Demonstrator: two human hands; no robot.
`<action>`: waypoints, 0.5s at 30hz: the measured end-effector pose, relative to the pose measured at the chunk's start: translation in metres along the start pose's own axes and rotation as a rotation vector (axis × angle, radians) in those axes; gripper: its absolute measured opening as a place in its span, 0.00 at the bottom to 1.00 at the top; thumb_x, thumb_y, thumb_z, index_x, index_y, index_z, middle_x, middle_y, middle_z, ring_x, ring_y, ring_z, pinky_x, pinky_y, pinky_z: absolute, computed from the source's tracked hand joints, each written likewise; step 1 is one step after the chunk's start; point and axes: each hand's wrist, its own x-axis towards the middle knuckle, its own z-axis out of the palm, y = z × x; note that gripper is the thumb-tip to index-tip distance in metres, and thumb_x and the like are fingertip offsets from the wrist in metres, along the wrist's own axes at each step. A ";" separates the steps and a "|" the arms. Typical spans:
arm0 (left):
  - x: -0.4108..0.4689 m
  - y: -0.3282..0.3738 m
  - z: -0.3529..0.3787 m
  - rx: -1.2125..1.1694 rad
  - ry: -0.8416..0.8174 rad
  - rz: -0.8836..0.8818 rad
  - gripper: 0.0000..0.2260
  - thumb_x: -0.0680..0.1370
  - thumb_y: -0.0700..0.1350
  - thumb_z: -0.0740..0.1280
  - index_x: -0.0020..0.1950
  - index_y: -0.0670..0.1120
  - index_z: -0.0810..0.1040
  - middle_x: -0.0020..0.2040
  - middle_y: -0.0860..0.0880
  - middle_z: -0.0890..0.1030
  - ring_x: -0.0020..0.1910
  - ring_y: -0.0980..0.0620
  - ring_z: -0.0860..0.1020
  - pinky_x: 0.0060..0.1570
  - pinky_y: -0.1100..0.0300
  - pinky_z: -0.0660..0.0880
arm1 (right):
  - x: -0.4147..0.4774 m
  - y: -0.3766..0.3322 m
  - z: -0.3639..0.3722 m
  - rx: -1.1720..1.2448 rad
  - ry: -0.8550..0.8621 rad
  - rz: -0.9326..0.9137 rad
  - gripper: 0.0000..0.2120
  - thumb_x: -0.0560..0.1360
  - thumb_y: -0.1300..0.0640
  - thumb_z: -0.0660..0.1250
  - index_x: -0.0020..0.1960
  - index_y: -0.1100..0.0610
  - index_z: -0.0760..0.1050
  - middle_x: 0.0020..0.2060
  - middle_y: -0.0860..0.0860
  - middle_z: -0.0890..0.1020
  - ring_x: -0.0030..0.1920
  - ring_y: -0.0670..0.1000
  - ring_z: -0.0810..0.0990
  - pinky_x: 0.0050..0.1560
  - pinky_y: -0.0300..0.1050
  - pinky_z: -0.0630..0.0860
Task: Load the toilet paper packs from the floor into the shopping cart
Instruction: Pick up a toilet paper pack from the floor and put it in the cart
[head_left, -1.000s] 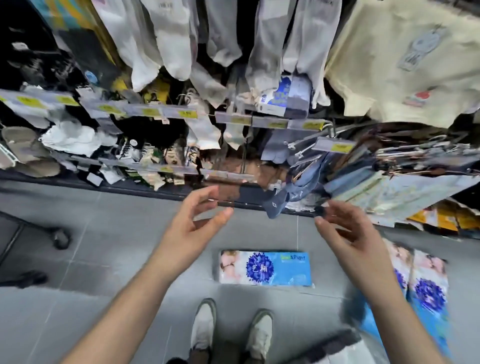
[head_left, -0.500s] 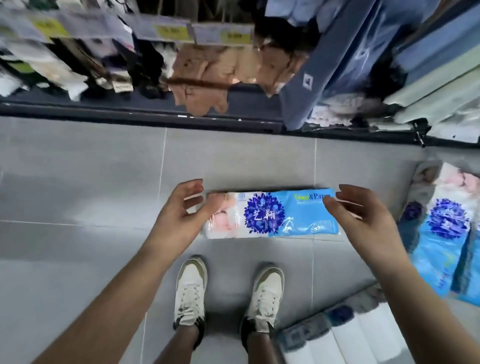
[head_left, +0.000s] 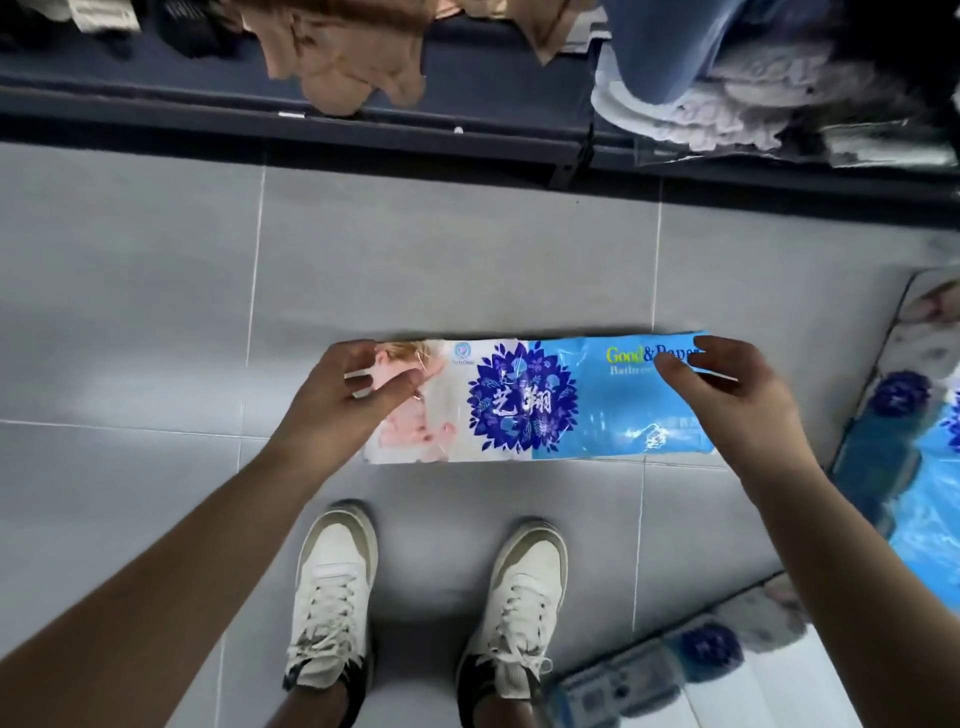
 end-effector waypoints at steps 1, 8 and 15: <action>0.004 -0.001 0.004 0.002 0.000 -0.004 0.20 0.66 0.59 0.79 0.53 0.58 0.77 0.55 0.62 0.81 0.57 0.59 0.80 0.50 0.65 0.74 | 0.007 0.005 0.003 -0.012 0.004 0.004 0.26 0.71 0.42 0.77 0.65 0.48 0.76 0.59 0.42 0.82 0.55 0.40 0.82 0.59 0.47 0.78; 0.041 -0.027 0.017 0.122 0.059 -0.041 0.37 0.55 0.69 0.73 0.62 0.57 0.76 0.65 0.53 0.76 0.62 0.53 0.78 0.58 0.55 0.76 | 0.053 0.042 0.016 -0.130 0.019 0.034 0.31 0.70 0.39 0.77 0.68 0.50 0.74 0.60 0.47 0.80 0.59 0.49 0.79 0.57 0.48 0.75; 0.075 -0.049 0.021 0.189 0.080 -0.152 0.46 0.61 0.64 0.80 0.75 0.53 0.68 0.72 0.49 0.72 0.65 0.46 0.77 0.66 0.49 0.75 | 0.089 0.065 0.023 -0.177 0.051 0.060 0.41 0.65 0.34 0.79 0.72 0.48 0.71 0.65 0.54 0.75 0.60 0.54 0.79 0.65 0.53 0.76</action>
